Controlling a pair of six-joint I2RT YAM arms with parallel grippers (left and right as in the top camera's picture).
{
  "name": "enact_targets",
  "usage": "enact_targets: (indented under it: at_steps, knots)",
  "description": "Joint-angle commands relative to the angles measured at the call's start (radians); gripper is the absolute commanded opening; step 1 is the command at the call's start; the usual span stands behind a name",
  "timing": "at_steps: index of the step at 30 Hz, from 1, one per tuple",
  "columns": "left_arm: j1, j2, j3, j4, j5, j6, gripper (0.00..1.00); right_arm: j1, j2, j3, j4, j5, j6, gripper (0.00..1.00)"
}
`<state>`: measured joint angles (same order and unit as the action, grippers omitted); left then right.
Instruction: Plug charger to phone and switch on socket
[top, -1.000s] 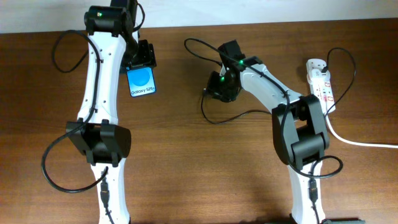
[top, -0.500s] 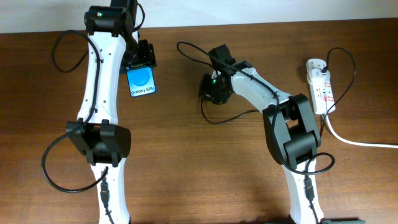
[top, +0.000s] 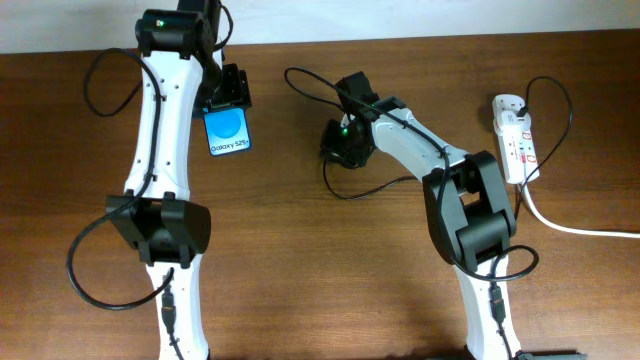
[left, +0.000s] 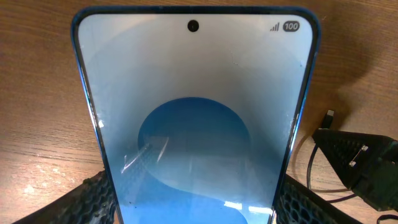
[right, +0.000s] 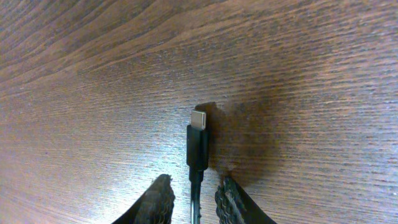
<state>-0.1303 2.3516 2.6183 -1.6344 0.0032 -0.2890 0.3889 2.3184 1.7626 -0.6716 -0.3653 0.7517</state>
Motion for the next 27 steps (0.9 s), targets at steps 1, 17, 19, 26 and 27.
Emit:
enact_targets:
  at_steps: [1,17,19,26,27]
  knots:
    - [0.002,0.003,0.03,0.003,0.008,-0.014,0.0,-0.039,0.007,0.024,-0.017,-0.051,-0.089,0.31]
    - [0.002,0.003,0.03,-0.054,0.414,-0.628,0.0,-0.162,-0.246,0.058,-0.098,-0.475,-0.273,0.64]
    - [0.002,0.003,0.03,-0.054,0.417,-0.642,0.0,-0.161,-0.275,0.058,-0.098,-0.477,-0.293,0.64]
    - [0.002,0.003,0.03,-0.054,0.423,-0.962,0.0,-0.117,-0.356,0.058,-0.097,-0.433,-0.248,0.64]
    - [0.002,0.003,0.03,-0.054,0.423,-1.004,0.0,-0.097,-0.356,0.058,-0.092,-0.403,-0.219,0.64]
